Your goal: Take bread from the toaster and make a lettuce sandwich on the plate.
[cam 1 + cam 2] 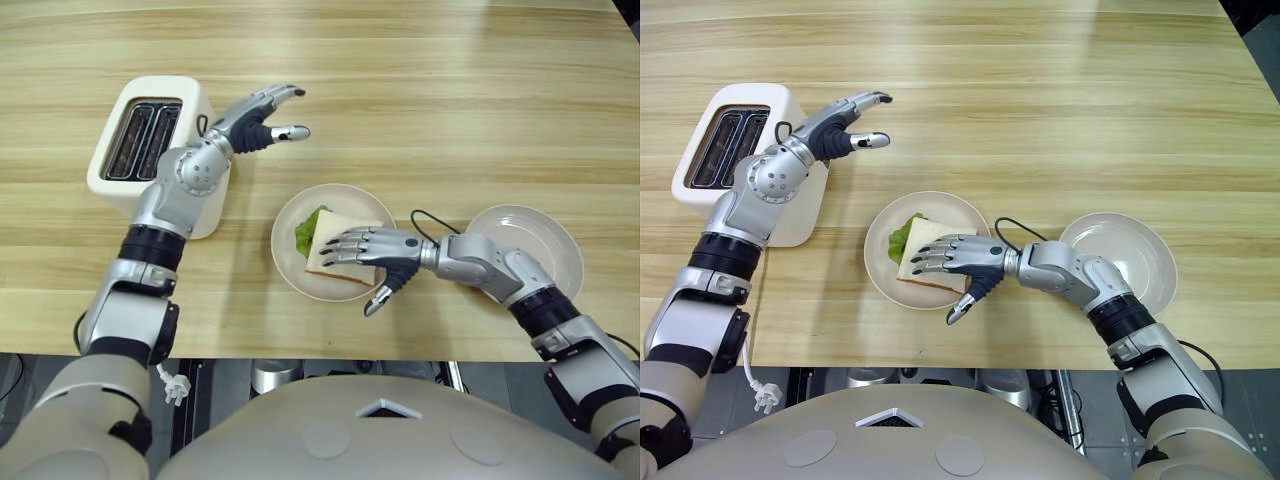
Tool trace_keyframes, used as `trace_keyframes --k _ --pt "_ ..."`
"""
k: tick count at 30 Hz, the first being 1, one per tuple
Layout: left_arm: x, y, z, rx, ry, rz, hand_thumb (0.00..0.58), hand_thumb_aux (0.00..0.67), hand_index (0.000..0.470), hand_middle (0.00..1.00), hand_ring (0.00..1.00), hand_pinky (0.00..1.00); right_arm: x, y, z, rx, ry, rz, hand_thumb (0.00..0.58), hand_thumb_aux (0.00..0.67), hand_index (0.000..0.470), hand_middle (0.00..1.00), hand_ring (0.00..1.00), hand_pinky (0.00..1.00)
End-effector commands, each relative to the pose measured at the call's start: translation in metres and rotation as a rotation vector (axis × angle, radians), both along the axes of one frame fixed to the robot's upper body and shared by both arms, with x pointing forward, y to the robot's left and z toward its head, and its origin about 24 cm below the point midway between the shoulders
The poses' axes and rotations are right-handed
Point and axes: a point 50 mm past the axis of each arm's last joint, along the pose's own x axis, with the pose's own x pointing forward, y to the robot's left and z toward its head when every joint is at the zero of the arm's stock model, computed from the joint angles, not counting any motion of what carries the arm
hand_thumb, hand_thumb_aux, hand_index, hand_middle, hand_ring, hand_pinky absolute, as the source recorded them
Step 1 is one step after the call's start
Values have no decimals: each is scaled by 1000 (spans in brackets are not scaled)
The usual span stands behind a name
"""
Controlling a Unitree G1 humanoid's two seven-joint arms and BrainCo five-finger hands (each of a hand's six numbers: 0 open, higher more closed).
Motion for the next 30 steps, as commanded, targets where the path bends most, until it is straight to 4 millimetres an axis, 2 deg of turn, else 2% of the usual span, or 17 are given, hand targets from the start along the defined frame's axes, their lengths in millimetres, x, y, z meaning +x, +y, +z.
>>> trace_keyframes --k 1,5,9,10,11,12,13,14,15,16,17,18,19,22,25,27,30 --pt "-8 2 -3 -108 -8 29 0 0 0 0 0 0 18 -3 11 84 -59 -75 0 0 0 0 0 0" --pt "-16 9 -5 -158 -28 63 0 0 0 0 0 0 32 -6 37 213 -137 -106 0 0 0 0 0 0" --pt "-37 22 -2 -285 -9 48 0 0 0 0 0 0 25 -11 54 351 -37 -100 0 0 0 0 0 0" --pt "-46 25 -1 -329 10 29 27 16 11 0 0 0 22 -13 57 380 2 -102 0 0 0 0 0 0" --pt "-54 28 0 -373 25 15 79 47 32 0 0 0 19 -16 58 407 61 -107 0 0 0 0 0 0" --pt "-62 31 1 -408 44 0 116 71 49 243 243 243 15 -18 60 434 122 -112 0 0 0 0 0 0" --pt "-70 33 3 -433 63 -16 140 87 60 376 376 376 11 -21 61 452 178 -113 0 0 0 0 0 0" --pt "-79 36 4 -461 80 -30 140 87 60 376 376 376 6 -23 62 467 241 -114 0 0 0 0 0 0" --pt "-87 39 5 -485 104 -44 255 168 115 969 969 969 2 -26 64 487 301 -115 0 0 0 129 129 129" --pt "-95 40 5 -500 134 -68 449 352 242 1000 1000 1000 -2 -29 66 509 362 -118 0 0 0 518 518 518" --pt "-106 40 5 -523 176 -109 552 523 359 1000 1000 1000 -7 -33 68 531 448 -119 62 37 25 1000 1000 1000" --pt "-118 39 5 -548 223 -158 574 602 413 1000 1000 1000 -11 -37 70 561 531 -122 310 213 146 1000 1000 1000" --pt "-132 35 3 -564 296 -224 580 670 460 1000 1000 1000 -16 -42 72 594 642 -126 580 670 460 1000 1000 1000" --pt "-169 27 -10 -559 549 -388 580 670 460 1000 1000 1000 -32 -54 68 643 953 -138 580 670 460 1000 1000 1000" --pt "-188 27 -27 -544 740 -443 580 670 460 1000 1000 1000 -53 -62 52 576 1193 -152 580 670 460 1000 1000 1000" --pt "-197 27 -40 -507 838 -449 580 670 460 1000 1000 1000 -65 -65 42 487 1276 -160 580 670 460 1000 1000 1000" --pt "-204 21 -61 -403 944 -446 580 670 460 1000 1000 1000 -76 -67 21 290 1245 -205 580 670 460 1000 1000 1000"
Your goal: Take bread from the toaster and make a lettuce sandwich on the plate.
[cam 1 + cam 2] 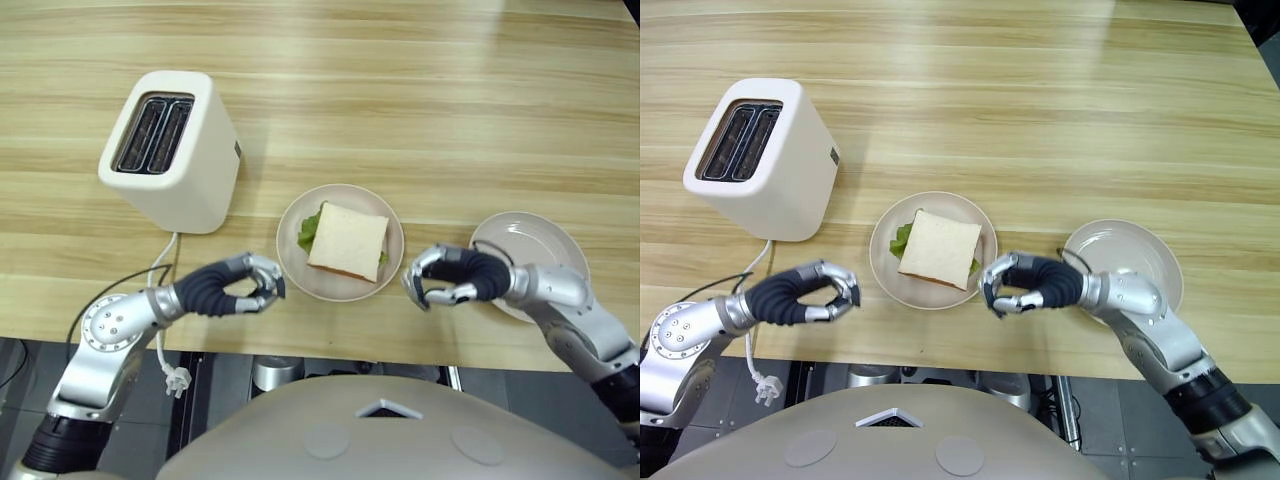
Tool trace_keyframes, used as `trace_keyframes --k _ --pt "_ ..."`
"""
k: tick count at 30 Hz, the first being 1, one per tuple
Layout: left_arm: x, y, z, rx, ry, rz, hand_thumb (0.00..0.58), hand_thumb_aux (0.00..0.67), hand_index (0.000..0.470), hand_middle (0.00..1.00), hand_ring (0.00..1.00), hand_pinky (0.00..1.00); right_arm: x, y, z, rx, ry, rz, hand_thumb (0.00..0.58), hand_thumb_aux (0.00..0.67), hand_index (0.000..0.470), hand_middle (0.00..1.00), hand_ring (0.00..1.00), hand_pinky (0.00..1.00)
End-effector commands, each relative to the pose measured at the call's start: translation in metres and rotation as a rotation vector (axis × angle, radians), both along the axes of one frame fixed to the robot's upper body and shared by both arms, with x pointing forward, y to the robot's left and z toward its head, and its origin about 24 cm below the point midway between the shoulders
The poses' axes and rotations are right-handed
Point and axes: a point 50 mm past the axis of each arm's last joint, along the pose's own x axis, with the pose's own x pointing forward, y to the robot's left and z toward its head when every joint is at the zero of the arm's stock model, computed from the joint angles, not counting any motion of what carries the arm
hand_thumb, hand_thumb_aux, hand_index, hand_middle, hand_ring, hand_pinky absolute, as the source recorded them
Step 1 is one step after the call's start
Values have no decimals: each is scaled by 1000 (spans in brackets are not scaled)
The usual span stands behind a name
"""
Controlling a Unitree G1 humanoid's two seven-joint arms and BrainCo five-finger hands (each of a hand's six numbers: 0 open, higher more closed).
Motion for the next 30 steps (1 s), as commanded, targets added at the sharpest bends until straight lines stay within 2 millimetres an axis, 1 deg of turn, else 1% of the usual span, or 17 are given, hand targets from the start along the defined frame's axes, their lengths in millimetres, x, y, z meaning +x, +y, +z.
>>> trace_keyframes --k 1,3,5,6,8,10,13,15,17,21,26,28,30 --pt "-6 -5 -33 184 95 -82 580 670 460 1000 1000 1000 -10 -1 -22 -212 -42 97 580 670 460 1000 1000 1000" --pt "0 -6 -48 303 74 -80 580 670 460 1000 1000 1000 -8 4 -33 -283 -101 95 580 670 460 1000 1000 1000" --pt "18 -3 -70 559 -38 -33 580 670 460 1000 1000 1000 1 14 -46 -348 -207 47 580 670 460 1000 1000 1000" --pt "24 -2 -76 637 -84 -23 580 670 460 1000 1000 1000 4 17 -50 -370 -246 39 580 670 460 1000 1000 1000" --pt "32 -3 -82 723 -163 -19 580 670 460 1000 1000 1000 10 22 -57 -426 -335 21 580 670 460 1000 1000 1000" --pt "41 -11 -85 781 -264 -21 580 670 460 1000 1000 1000 19 29 -63 -501 -458 4 580 670 460 1000 1000 1000" --pt "47 -19 -91 858 -361 -51 580 670 460 1000 1000 1000 26 38 -72 -587 -596 23 580 670 460 1000 1000 1000" --pt "49 -22 -96 897 -392 -77 580 670 460 1000 1000 1000 29 41 -78 -635 -656 47 580 670 460 1000 1000 1000" --pt "52 -26 -98 897 -409 -88 580 670 460 1000 1000 1000 34 43 -82 -677 -714 61 580 670 460 1000 1000 1000" --pt "70 -36 -94 871 -477 -27 580 670 460 1000 1000 1000 50 45 -90 -783 -810 90 580 670 460 1000 1000 1000" --pt "87 -40 -94 850 -489 17 580 670 460 1000 1000 1000 84 45 -87 -882 -890 61 580 670 460 1000 1000 1000" --pt "101 -39 -94 864 -502 46 580 670 460 1000 1000 1000 99 45 -85 -906 -900 28 580 670 460 1000 1000 1000" --pt "114 -39 -93 882 -527 72 580 670 460 1000 1000 1000 108 46 -84 -913 -898 1 580 670 460 1000 1000 1000"
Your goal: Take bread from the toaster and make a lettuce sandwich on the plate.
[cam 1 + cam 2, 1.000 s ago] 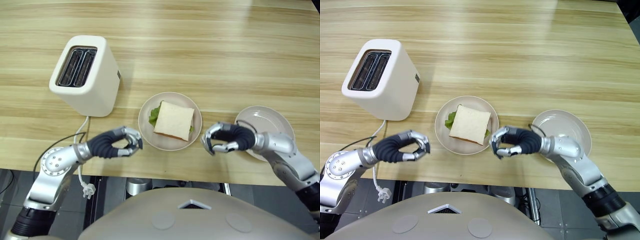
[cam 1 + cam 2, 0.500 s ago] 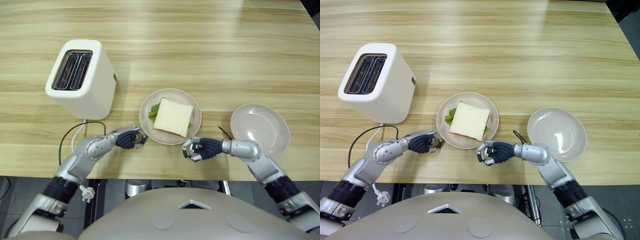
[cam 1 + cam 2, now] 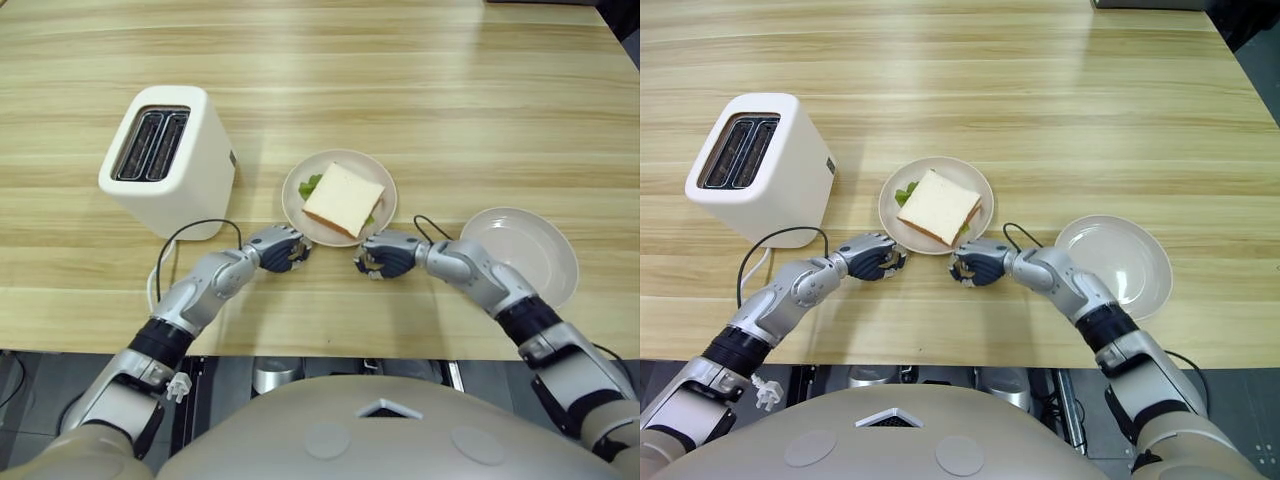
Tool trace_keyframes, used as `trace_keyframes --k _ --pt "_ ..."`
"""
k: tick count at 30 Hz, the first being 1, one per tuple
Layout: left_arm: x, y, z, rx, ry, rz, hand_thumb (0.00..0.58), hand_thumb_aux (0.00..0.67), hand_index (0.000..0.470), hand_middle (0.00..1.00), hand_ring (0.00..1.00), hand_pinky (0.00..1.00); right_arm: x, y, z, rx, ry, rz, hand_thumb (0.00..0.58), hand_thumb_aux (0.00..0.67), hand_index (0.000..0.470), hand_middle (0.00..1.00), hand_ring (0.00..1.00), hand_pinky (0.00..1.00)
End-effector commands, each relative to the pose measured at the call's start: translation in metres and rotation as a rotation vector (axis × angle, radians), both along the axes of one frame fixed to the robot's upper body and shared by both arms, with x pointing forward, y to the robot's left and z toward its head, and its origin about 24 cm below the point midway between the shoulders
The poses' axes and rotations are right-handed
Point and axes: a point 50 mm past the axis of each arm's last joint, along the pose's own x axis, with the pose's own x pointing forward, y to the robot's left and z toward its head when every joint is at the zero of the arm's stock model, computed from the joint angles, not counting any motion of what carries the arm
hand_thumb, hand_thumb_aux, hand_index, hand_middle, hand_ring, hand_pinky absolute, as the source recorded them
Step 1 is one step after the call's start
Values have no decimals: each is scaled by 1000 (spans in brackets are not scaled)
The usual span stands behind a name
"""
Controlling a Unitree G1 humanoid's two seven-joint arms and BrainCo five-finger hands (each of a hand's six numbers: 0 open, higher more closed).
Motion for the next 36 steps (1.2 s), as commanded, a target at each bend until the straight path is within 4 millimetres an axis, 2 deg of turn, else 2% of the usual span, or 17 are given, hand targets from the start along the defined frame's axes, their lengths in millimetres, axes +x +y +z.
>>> trace_keyframes --k 1,6,11,17,21,22,23,24,25,26,27,29,32,36 --pt "18 8 -16 97 -13 50 580 670 460 1000 1000 1000 13 -9 -13 -68 25 -82 580 670 460 1000 1000 1000" --pt "44 1 -23 97 -86 106 580 670 460 1000 1000 1000 34 1 -15 -34 32 -145 580 670 460 1000 1000 1000" --pt "64 -8 -23 62 -135 195 580 670 460 1000 1000 1000 43 7 -19 -33 41 -192 580 670 460 1000 1000 1000" --pt "70 -18 -15 -62 -209 222 580 670 460 1000 1000 1000 46 13 -16 33 28 -209 580 670 460 1000 1000 1000" --pt "68 -17 5 -276 -289 223 580 670 460 1000 1000 1000 42 10 1 230 42 -197 580 670 460 1000 1000 1000" --pt "65 -17 13 -347 -321 215 565 562 386 1000 1000 1000 39 8 8 304 54 -183 578 631 433 1000 1000 1000" --pt "62 -17 22 -415 -352 204 516 447 307 1000 1000 1000 34 7 14 368 64 -161 464 370 254 984 984 984" --pt "58 -17 31 -477 -384 195 516 447 307 1000 1000 1000 28 5 19 428 85 -133 464 370 254 984 984 984" --pt "54 -17 41 -540 -414 191 0 0 0 929 929 929 21 5 26 525 135 -114 0 0 0 0 0 0" --pt "49 -17 50 -592 -439 187 0 0 0 122 122 122 13 5 33 633 187 -100 0 0 0 0 0 0" --pt "44 -18 59 -645 -461 184 0 0 0 0 0 0 7 5 43 762 242 -91 0 0 0 0 0 0" --pt "36 -19 73 -740 -483 189 0 0 0 0 0 0 5 0 63 987 269 -92 0 0 0 0 0 0" --pt "25 -20 89 -900 -485 220 0 0 0 0 0 0 18 -9 88 1307 212 -161 0 0 0 0 0 0" --pt "22 -18 99 -1100 -433 278 0 0 0 0 0 0 31 -16 103 1543 -84 -308 0 0 0 0 0 0"
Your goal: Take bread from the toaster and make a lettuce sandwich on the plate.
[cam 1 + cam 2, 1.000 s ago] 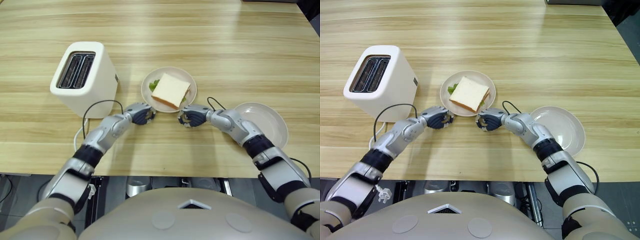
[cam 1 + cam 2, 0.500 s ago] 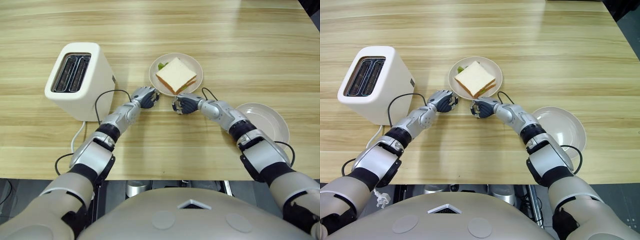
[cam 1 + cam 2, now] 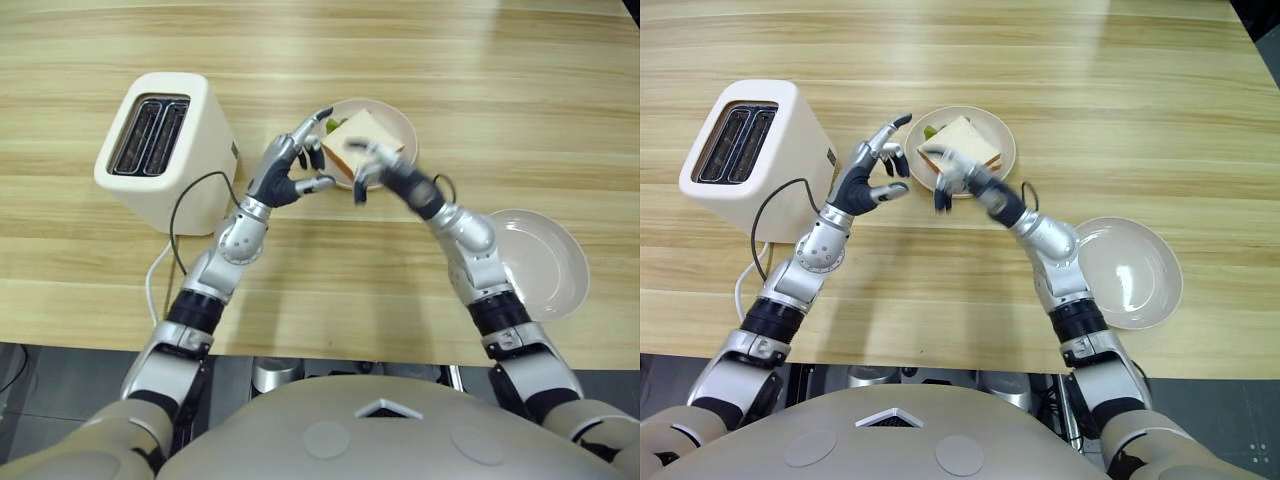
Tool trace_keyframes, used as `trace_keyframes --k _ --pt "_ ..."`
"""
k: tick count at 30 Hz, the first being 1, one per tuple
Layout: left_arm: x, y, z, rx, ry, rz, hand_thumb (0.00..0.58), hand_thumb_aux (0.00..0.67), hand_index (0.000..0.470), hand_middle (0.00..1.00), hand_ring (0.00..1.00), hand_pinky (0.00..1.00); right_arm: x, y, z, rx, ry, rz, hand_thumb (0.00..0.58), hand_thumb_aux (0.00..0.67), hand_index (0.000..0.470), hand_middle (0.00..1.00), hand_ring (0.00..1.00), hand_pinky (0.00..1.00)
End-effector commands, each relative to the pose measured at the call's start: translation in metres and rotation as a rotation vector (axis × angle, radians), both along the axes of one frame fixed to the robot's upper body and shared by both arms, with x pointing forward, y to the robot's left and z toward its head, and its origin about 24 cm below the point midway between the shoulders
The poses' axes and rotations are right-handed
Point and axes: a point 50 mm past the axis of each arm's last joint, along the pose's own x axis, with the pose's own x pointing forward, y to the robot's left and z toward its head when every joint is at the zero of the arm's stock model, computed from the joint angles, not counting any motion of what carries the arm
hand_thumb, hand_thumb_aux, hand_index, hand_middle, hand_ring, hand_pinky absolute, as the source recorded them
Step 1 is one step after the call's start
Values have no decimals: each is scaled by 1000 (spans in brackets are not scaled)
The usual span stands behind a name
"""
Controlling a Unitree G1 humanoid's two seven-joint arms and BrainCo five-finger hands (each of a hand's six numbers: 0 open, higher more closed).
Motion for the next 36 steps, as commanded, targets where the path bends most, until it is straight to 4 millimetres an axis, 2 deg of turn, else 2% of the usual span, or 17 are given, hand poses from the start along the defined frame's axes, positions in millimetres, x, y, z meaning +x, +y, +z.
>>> trace_keyframes --k 1,4,8,13,20,27,36 --pt "2 10 5 -168 59 13 0 0 0 0 0 0 8 -10 6 156 -105 -278 0 0 0 0 0 0" --pt "3 19 5 -250 71 38 0 0 0 0 0 0 9 -7 6 151 -200 -390 0 0 0 0 0 0" --pt "4 29 4 -259 47 110 0 0 0 0 0 0 7 -2 0 79 -276 -461 0 0 0 0 0 0" --pt "4 29 -2 -210 16 155 0 0 0 0 0 0 9 -9 -10 54 -252 -533 0 0 0 0 0 0" --pt "3 30 -4 -206 -18 193 0 0 0 0 0 0 11 -9 -16 77 -193 -544 0 0 0 0 0 0" --pt "2 37 1 -236 -54 243 0 0 0 0 0 0 10 -7 -19 45 -191 -539 0 0 0 0 0 0" --pt "2 37 2 -248 -61 243 0 0 0 0 0 0 8 -3 -21 4 -216 -542 0 0 0 0 0 0"
